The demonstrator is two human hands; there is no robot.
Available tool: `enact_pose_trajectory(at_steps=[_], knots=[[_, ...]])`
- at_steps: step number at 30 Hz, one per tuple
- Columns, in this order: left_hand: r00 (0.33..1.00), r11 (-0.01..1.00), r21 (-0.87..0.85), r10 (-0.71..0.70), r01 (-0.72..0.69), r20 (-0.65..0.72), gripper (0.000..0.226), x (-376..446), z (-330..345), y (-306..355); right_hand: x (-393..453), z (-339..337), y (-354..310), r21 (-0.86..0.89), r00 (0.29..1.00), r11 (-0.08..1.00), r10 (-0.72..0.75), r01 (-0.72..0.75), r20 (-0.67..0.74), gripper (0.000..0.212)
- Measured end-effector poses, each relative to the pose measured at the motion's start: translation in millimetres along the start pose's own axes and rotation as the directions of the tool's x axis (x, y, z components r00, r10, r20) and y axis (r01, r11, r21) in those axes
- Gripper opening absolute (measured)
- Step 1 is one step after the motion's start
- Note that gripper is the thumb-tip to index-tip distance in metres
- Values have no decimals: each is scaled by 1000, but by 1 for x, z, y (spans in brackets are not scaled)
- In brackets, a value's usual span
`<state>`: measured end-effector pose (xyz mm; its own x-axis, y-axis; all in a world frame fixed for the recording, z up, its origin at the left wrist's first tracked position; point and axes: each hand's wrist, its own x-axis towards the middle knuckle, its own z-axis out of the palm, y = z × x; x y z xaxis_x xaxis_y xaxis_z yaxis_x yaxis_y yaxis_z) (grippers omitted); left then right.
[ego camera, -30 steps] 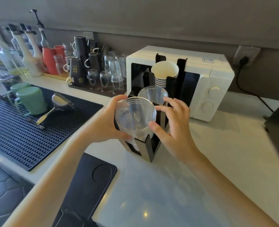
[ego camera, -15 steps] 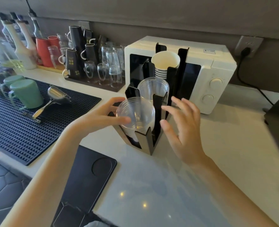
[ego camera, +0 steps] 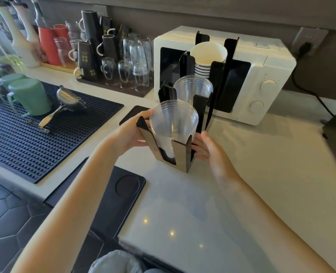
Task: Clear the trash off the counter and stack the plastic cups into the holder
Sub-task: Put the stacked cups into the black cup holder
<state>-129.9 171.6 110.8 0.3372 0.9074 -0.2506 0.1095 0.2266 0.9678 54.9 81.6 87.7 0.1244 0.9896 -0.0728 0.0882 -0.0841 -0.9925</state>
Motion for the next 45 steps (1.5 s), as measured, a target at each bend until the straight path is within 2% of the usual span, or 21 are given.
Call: enact_pose_trajectory(at_steps=[7,15,20,21,23,25,29,34,40,42,45], knots=[[1000,998,-66,20,-21,-15,30,4,3,-6,-3,4,1,-1,999,999,-36,36,-39,34],[1000,1000,26,-15,15,26,32,7,-3,-8,-2,3,1,-15,1000,1000,-10,10,-7,33],[1000,998,-57,-21,20,-12,21,5,0,-13,0,1,9,12,997,1000,28,-27,-68,39],[999,997,-72,-30,28,-25,25,6,0,-14,0,2,11,15,997,999,30,-29,-66,38],[998,995,-74,-63,61,-25,49,8,0,-17,1,3,15,23,999,999,30,-29,-43,30],[996,995,-55,-85,85,3,64,9,0,-19,3,5,16,32,999,999,23,-23,-23,31],[995,994,-45,-104,103,-2,60,9,-2,-20,8,3,18,-5,1000,1000,26,-26,-16,38],[995,994,-56,-96,97,7,51,10,-8,-14,12,-4,16,-58,999,998,36,-36,-5,34],[998,997,-38,-63,64,14,20,5,-6,-6,19,-10,14,-71,999,996,50,-49,16,31],[994,994,-52,-98,101,48,25,2,-7,-5,21,-12,13,-92,998,994,55,-52,34,32],[994,995,11,-98,98,-41,38,-4,-6,7,17,-21,2,-165,998,985,55,-49,30,21]])
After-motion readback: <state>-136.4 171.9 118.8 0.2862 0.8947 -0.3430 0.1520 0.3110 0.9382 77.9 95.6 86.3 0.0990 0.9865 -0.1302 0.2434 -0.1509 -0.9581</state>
